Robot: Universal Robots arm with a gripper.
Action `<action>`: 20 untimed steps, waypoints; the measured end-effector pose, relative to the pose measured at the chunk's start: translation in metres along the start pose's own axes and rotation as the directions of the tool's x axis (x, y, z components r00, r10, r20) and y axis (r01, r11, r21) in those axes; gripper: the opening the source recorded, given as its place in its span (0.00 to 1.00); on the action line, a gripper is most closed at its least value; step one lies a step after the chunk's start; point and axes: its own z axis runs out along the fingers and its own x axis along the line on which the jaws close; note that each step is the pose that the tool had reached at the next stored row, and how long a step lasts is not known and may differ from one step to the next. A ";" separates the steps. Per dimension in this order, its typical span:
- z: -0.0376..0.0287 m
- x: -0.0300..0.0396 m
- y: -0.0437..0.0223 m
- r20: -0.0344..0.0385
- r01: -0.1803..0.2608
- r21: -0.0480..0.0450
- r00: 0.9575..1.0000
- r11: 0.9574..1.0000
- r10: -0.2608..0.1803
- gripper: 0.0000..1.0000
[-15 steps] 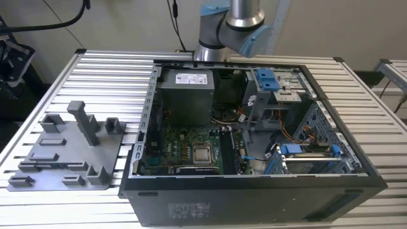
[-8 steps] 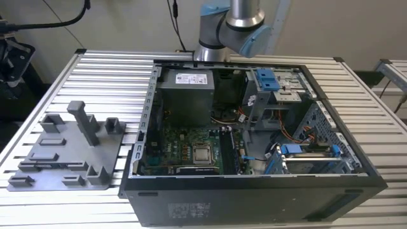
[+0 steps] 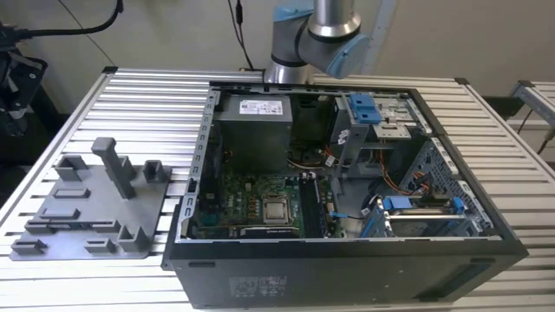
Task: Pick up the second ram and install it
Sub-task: 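Pick up the second ram and move it above second insertion slot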
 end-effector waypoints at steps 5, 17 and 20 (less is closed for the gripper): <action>0.0000 0.0001 0.0000 -0.004 0.063 0.005 0.998 0.998 -0.063 0.11; 0.0000 0.0003 0.0000 -0.013 0.216 0.017 0.976 0.976 -0.215 0.11; 0.0000 0.0004 0.0001 -0.016 0.252 0.019 0.968 0.967 -0.252 0.11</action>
